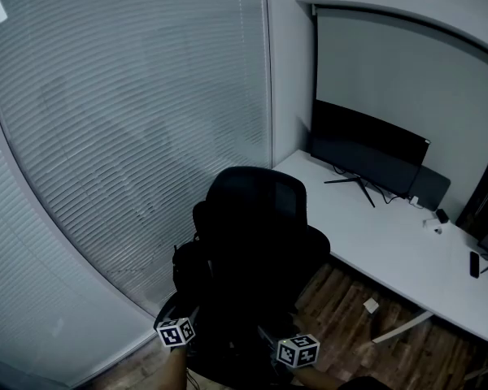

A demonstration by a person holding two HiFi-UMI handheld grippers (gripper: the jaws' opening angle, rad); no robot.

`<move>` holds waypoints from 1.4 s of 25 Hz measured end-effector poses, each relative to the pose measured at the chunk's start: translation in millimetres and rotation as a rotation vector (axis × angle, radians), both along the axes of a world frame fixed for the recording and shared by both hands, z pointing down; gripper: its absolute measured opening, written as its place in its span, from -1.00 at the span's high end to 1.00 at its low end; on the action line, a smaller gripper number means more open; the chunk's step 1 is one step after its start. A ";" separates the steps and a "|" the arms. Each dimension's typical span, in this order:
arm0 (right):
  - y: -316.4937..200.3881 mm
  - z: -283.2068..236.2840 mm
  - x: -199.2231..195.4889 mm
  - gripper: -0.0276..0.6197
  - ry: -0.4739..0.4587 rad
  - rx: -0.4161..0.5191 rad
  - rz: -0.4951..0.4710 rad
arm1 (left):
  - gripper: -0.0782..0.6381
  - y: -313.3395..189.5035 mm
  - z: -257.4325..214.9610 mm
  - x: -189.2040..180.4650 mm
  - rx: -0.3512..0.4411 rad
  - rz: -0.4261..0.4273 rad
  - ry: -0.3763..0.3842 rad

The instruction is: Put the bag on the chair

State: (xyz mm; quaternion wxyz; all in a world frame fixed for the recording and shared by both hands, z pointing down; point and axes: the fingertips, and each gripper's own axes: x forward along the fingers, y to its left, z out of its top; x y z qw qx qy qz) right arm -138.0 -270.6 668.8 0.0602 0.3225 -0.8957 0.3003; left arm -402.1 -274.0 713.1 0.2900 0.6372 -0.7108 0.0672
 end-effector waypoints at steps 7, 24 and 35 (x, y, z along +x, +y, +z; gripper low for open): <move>26.8 -11.8 -4.1 0.25 -0.010 0.041 -0.018 | -0.19 32.5 -19.5 0.1 0.063 -0.017 0.027; 121.8 -56.6 -4.0 0.60 -0.014 0.185 0.008 | 0.53 141.4 -97.3 28.8 0.288 0.024 -0.083; 178.0 -66.7 0.9 0.70 -0.050 0.196 0.017 | 0.67 212.1 -123.1 52.5 0.343 0.081 -0.133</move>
